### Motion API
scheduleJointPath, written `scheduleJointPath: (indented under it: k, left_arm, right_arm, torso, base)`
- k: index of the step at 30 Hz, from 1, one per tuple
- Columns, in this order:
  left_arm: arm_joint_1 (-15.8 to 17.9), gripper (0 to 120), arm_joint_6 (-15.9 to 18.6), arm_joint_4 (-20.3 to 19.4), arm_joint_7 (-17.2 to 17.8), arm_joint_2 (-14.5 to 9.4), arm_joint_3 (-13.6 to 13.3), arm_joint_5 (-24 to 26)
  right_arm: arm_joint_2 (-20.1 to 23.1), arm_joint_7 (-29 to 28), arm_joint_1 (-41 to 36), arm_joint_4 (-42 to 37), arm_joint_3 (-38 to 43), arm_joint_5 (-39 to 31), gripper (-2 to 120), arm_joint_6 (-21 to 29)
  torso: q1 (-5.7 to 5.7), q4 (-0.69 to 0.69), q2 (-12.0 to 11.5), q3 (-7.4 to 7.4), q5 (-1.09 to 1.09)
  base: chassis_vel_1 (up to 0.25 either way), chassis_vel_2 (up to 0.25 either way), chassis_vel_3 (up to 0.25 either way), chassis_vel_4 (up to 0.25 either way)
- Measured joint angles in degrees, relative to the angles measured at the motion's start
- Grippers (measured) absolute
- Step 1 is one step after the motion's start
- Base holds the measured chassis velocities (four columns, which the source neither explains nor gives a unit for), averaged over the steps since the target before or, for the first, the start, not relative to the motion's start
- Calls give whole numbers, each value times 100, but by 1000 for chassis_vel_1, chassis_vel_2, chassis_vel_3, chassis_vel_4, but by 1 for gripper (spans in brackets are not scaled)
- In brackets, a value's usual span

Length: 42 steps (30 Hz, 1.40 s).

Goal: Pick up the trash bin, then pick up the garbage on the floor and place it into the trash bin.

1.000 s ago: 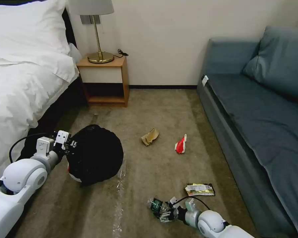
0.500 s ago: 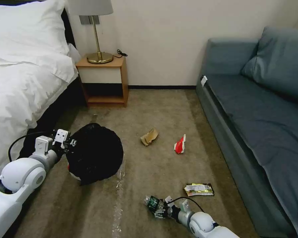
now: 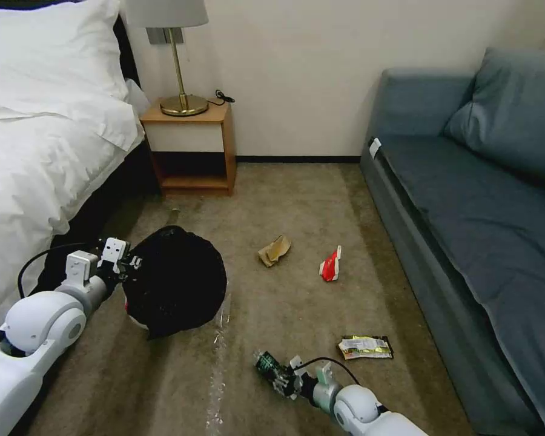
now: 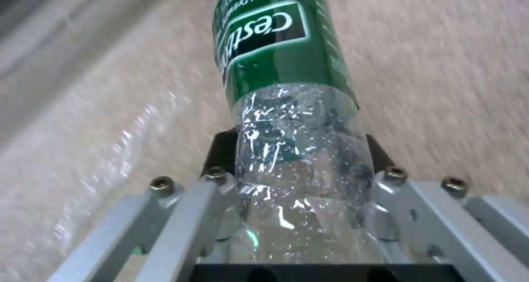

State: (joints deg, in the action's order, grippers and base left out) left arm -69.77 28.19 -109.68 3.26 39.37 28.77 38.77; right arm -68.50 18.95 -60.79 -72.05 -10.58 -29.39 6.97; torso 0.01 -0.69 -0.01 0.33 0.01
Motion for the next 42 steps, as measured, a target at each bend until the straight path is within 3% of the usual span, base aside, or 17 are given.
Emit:
scheduleJointPath:
  k: [11, 23, 36, 42]
  left_arm:
    - [110, 4, -44, 93, -29, 12, -81, -28]
    - [250, 4, -170, 331, -115, 126, -271, -121]
    - [508, 4, -318, 675, -223, 319, -533, -275]
    - [727, 4, -384, 815, -262, 408, -683, -280]
  right_arm:
    - [0, -88, 302, -255, -21, -237, 27, 27]
    - [183, -190, 1286, -305, -90, -716, 27, 100]
    - [620, -280, 2454, -616, -319, -1563, 27, 286]
    - [701, -472, 2914, -1110, -528, -2273, 27, 506]
  torso:
    - [0, 0, 0, 0, 0]
    - [0, 0, 0, 0, 0]
    - [0, 0, 0, -1, 0]
    - [0, -1, 1, -1, 0]
  base:
    - [0, 0, 0, 0]
    - [0, 0, 0, 0]
    - [0, 0, 0, 0]
    - [0, 0, 0, 0]
